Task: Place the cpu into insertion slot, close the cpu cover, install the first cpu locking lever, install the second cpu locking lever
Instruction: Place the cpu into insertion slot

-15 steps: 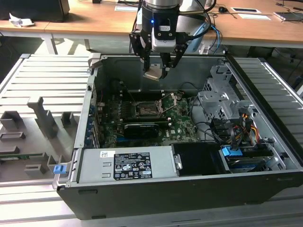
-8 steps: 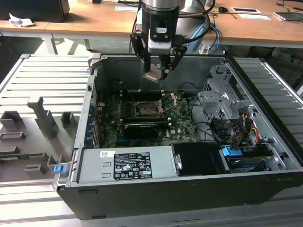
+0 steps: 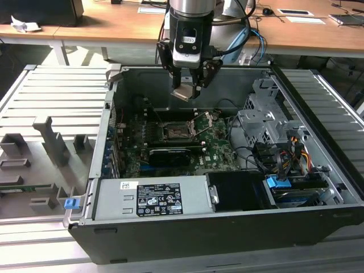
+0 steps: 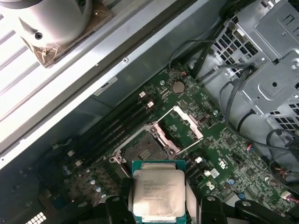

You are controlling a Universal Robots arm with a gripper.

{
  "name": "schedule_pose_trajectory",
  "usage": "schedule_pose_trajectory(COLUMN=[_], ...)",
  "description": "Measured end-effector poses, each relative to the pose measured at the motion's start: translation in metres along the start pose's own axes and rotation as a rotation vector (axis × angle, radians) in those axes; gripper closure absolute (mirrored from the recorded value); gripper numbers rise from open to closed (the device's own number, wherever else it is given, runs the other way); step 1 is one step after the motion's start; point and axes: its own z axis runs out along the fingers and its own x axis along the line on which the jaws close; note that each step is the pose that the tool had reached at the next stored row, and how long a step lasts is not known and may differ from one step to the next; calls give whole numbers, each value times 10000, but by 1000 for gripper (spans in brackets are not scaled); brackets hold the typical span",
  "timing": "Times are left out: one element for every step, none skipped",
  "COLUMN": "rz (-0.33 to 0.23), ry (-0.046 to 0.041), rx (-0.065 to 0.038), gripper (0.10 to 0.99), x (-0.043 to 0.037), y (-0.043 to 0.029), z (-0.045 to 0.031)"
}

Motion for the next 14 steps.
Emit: schedule_pose_trajectory(rz=[193,450,603,721,878,953,1036,1200,1327,1450,1616,1743,1885,2005], ry=[-16,-37,-50,-55,-64,-69,-76,-89,-100,-110,-123,-134,-146,-155], rx=[-6,-12,-15,-14,-12,-14,-16,-19,-23,-26,-30,-33,-36,-40], gripper=[549,549,549,549,549,549,549,549,549,549,549,549,549,549], x=[0,-1,-1,-1,1,3,4,4,4,4,4,4,4,4], y=[-1,-1,-2,-2,-4,-6,-7,-8,-8,-9,-9,-9,-10,-10], z=[7,17,24,28,31,34,37,41,44,46,50,53,57,60])
